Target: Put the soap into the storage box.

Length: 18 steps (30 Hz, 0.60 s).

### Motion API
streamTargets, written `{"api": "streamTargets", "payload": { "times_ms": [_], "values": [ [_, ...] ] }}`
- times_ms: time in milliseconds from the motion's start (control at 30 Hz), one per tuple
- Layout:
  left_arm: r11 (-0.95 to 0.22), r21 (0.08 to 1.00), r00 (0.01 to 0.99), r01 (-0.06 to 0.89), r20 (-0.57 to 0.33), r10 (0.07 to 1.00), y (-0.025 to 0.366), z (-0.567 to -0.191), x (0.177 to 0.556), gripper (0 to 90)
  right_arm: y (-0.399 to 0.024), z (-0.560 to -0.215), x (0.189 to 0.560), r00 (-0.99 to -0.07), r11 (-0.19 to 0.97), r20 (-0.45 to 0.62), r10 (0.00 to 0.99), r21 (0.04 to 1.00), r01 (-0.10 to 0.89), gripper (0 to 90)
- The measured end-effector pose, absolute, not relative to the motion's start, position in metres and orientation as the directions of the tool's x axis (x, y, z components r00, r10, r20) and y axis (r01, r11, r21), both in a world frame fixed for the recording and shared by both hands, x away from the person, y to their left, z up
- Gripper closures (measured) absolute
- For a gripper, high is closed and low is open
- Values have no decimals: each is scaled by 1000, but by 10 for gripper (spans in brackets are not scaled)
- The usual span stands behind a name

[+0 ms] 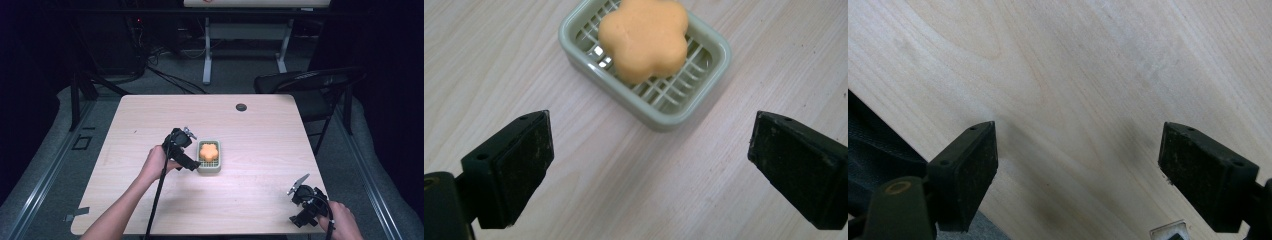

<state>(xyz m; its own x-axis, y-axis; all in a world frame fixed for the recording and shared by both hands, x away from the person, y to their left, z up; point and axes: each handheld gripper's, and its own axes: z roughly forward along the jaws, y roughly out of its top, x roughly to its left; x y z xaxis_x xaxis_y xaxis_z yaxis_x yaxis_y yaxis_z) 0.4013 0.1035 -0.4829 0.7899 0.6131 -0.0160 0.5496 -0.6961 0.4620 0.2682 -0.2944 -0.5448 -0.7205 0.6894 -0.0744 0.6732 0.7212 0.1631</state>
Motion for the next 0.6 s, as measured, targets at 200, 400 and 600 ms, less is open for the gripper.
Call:
{"api": "streamTargets", "payload": {
  "times_ms": [200, 400, 600],
  "values": [
    [-687, 461, 779, 562, -17, 626, 118, -483, 388, 29, -294, -545, 268, -722, 723, -76, 688, 158, 672, 157],
    [-685, 449, 773, 574, -20, 634, 131, -488, 375, 15, -294, -544, 269, -729, 732, -78, 680, 142, 667, 157],
    [-692, 426, 770, 583, -16, 638, 140, -494, 362, 2, -294, -545, 268, -723, 726, -81, 686, 149, 672, 157]
  ]
}}
